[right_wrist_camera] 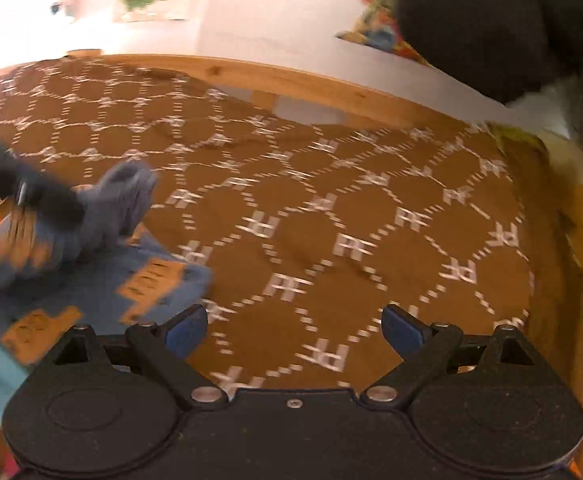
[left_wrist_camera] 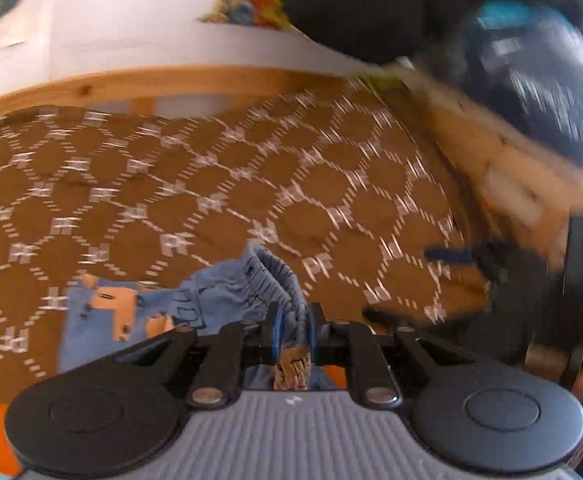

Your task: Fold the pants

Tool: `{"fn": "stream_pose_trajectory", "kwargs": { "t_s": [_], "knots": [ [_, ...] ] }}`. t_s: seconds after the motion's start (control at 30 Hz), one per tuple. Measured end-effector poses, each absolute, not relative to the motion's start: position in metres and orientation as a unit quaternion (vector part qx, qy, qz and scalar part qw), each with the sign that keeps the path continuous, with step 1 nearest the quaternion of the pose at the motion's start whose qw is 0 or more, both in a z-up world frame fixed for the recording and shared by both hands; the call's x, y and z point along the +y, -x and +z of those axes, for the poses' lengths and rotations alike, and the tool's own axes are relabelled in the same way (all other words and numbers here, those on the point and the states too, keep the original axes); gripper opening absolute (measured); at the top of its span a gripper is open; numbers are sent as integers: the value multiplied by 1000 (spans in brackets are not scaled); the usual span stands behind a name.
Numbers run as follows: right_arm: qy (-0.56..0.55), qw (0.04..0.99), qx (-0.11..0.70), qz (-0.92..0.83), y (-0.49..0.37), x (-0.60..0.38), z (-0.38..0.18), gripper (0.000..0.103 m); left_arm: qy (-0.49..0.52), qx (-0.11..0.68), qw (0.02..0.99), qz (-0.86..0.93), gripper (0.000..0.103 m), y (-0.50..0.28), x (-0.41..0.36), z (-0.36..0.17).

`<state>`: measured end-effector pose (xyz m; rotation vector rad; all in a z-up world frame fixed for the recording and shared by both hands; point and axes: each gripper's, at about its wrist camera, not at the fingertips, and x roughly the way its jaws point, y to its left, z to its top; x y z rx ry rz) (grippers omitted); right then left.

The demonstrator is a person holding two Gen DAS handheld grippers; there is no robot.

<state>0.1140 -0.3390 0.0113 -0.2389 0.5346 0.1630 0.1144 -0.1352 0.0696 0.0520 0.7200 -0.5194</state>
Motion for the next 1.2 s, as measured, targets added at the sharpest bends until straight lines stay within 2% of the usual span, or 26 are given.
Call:
{"fn": "stream_pose_trajectory", "kwargs": {
  "t_s": [0.03, 0.07, 0.17, 0.27, 0.37, 0.43, 0.47, 0.53, 0.6, 0.63, 0.7, 0.8, 0.87, 0.9, 0.93, 1.2],
  "knots": [
    [111, 955, 266, 75, -117, -345, 10, 94, -38, 357, 896, -261, 17, -116, -143, 59],
    [102, 955, 271, 72, -120, -351, 8, 94, -47, 366, 890, -268, 23, -116, -149, 49],
    [72, 952, 286, 79, -126, -363, 0, 94, -48, 382, 885, -264, 56, -107, -154, 28],
    [37, 950, 293, 104, -127, -365, -4, 94, -60, 376, 887, -263, 58, -91, -147, 18],
    [-8, 944, 296, 148, -129, -358, -7, 93, -115, 364, 887, -259, 58, -75, -142, 8],
    [-48, 932, 304, 191, -135, -351, -10, 81, -141, 359, 884, -262, 58, -67, -141, 4],
    [-63, 927, 308, 205, -138, -348, -12, 76, -149, 360, 883, -260, 55, -67, -141, 3],
    [-95, 916, 318, 224, -146, -341, -17, 55, -149, 367, 881, -258, 52, -68, -141, 1],
    [-107, 909, 328, 232, -152, -334, -20, 44, -136, 374, 880, -259, 48, -72, -139, 2],
    [-109, 909, 328, 235, -152, -332, -21, 41, -130, 379, 879, -261, 46, -74, -139, 3],
    [-110, 907, 328, 241, -152, -330, -21, 40, -125, 386, 875, -265, 27, -78, -139, 3],
    [-137, 896, 337, 255, -154, -330, -22, 40, -132, 388, 875, -258, 10, -79, -140, 5],
    [-148, 890, 345, 259, -155, -330, -23, 40, -120, 392, 875, -257, 8, -81, -138, 7],
    [-146, 891, 347, 256, -155, -329, -24, 32, -115, 393, 875, -257, 8, -82, -137, 8],
    [-142, 891, 347, 257, -154, -328, -25, 12, -114, 393, 876, -256, 7, -81, -137, 9],
    [-122, 902, 329, 252, -142, -335, 5, 8, -88, 381, 880, -271, 7, -71, -137, 31]
  ]
}}
